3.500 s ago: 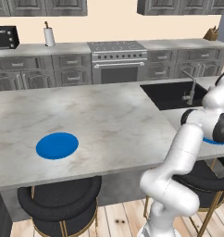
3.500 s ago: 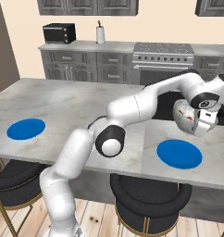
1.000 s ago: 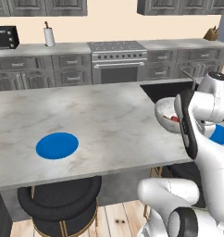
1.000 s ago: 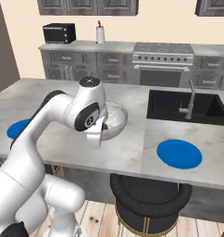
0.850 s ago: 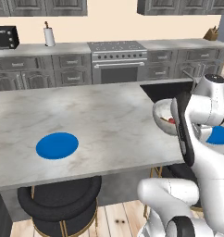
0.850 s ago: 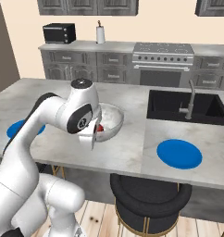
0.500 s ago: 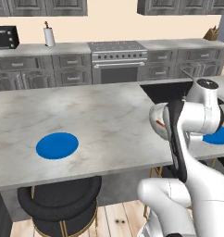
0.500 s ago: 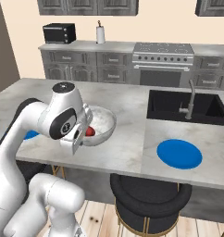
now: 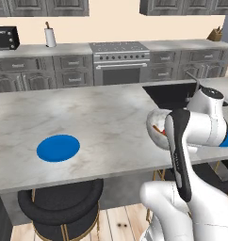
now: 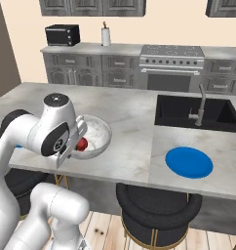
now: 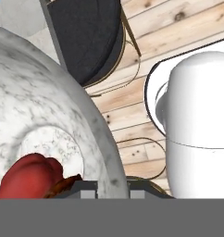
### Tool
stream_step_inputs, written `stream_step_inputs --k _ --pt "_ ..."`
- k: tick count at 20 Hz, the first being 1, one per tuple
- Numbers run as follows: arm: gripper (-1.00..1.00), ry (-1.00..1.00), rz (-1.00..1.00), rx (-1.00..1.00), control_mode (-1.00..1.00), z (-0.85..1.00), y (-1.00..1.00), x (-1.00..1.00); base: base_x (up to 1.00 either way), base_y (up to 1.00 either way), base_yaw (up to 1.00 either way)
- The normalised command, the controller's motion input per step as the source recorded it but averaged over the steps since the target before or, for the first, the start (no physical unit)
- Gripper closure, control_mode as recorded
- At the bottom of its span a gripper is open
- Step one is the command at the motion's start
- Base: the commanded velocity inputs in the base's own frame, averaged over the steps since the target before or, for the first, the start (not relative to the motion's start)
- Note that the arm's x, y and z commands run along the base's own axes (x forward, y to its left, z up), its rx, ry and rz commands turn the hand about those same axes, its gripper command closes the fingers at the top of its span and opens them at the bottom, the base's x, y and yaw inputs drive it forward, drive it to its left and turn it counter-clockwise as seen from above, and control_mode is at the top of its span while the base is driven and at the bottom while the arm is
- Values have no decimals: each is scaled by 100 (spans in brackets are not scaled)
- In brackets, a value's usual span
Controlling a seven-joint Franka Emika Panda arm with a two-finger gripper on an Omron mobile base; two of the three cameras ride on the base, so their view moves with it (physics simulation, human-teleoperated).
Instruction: Pick the chicken drumstick and bell pepper from their plates and place them in the bowl. Then put the bowl in the fridge.
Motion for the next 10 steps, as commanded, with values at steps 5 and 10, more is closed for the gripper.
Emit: stream_step_inputs --k 5,10 --pt "100 0 3 1 -100 0 13 -3 0 0 0" --pt "100 0 0 0 -100 0 0 0 0 0 0"
